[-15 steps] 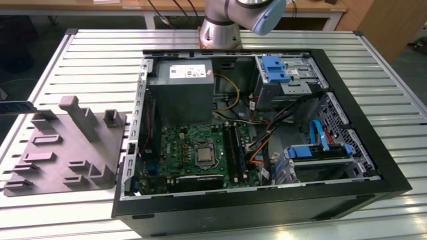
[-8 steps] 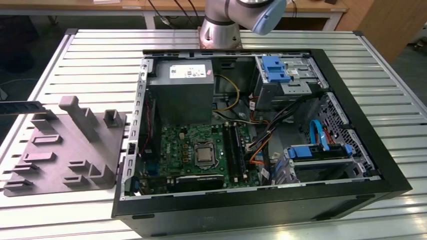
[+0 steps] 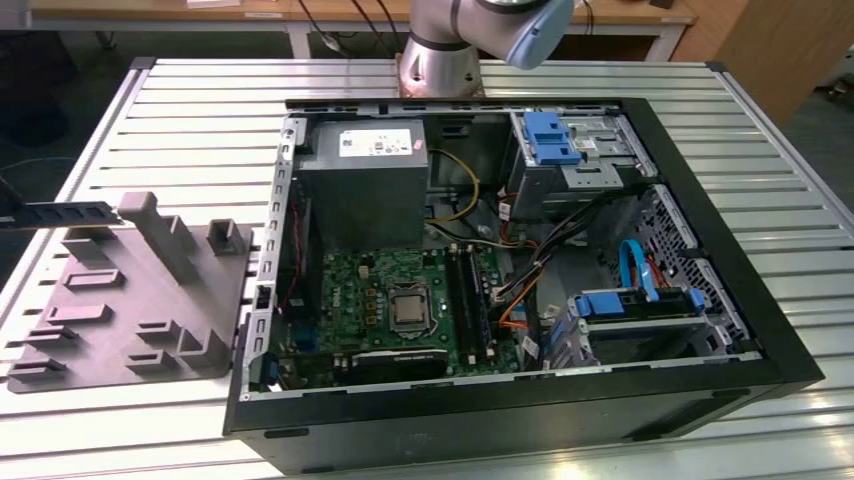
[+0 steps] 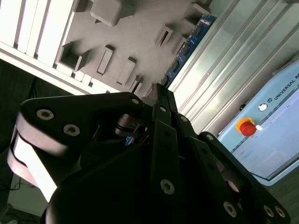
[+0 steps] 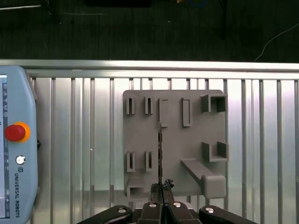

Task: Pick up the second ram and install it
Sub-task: 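Pick up the second ram and move it above second insertion slot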

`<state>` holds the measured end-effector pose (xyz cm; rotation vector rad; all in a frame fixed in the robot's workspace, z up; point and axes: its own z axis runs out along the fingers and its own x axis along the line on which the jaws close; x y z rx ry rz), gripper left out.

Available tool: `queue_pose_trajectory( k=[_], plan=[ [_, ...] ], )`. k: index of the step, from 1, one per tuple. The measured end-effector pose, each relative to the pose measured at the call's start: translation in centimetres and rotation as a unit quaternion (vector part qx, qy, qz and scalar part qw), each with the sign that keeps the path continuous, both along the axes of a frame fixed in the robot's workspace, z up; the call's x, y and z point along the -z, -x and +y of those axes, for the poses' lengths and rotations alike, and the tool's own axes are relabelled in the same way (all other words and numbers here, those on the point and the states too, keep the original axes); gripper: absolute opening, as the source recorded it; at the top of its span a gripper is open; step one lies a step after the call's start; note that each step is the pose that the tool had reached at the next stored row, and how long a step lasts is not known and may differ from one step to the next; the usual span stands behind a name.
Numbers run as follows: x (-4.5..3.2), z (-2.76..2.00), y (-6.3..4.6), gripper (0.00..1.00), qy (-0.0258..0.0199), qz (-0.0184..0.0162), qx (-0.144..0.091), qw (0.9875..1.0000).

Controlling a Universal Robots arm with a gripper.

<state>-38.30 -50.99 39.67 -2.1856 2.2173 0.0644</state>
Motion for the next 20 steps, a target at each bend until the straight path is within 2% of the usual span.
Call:
queue_pose_trajectory(
  k=[11, 20],
  plan=[
    [0.00, 0.00, -3.7, 0.11, 0.0000, 0.0001, 0.000, 1.0000],
    [0.01, 0.00, -7.3, 0.11, 0.0000, 0.0002, 0.000, 1.0000]
  ],
)
